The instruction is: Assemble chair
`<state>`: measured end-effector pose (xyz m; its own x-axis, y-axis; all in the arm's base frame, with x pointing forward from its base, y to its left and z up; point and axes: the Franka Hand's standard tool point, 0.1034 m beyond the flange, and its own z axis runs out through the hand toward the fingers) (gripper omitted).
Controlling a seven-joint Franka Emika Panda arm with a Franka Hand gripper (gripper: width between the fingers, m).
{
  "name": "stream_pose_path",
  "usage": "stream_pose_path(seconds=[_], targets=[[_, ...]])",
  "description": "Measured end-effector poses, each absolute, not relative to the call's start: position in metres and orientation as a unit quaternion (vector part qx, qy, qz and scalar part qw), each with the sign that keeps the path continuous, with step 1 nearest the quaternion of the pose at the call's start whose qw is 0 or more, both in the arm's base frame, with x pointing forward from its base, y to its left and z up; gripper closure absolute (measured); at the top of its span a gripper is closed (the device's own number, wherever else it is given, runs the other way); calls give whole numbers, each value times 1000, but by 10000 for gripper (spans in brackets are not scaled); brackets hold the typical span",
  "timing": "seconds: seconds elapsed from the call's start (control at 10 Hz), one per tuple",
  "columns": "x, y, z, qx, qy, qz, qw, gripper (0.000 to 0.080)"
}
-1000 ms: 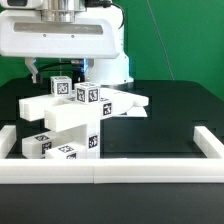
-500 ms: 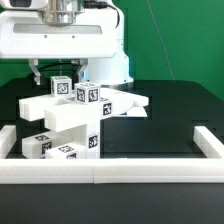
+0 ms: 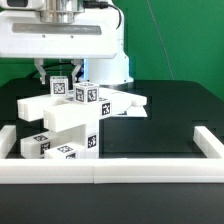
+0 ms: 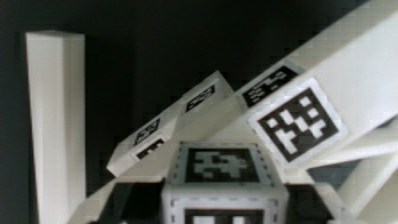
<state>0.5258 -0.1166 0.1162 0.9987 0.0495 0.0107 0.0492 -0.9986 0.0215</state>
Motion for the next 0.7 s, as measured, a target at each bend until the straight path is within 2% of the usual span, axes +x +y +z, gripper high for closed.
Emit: stream_pose_path(seconds=[0.7], targets=[[526,-116,116,975,-222,8,8,512]])
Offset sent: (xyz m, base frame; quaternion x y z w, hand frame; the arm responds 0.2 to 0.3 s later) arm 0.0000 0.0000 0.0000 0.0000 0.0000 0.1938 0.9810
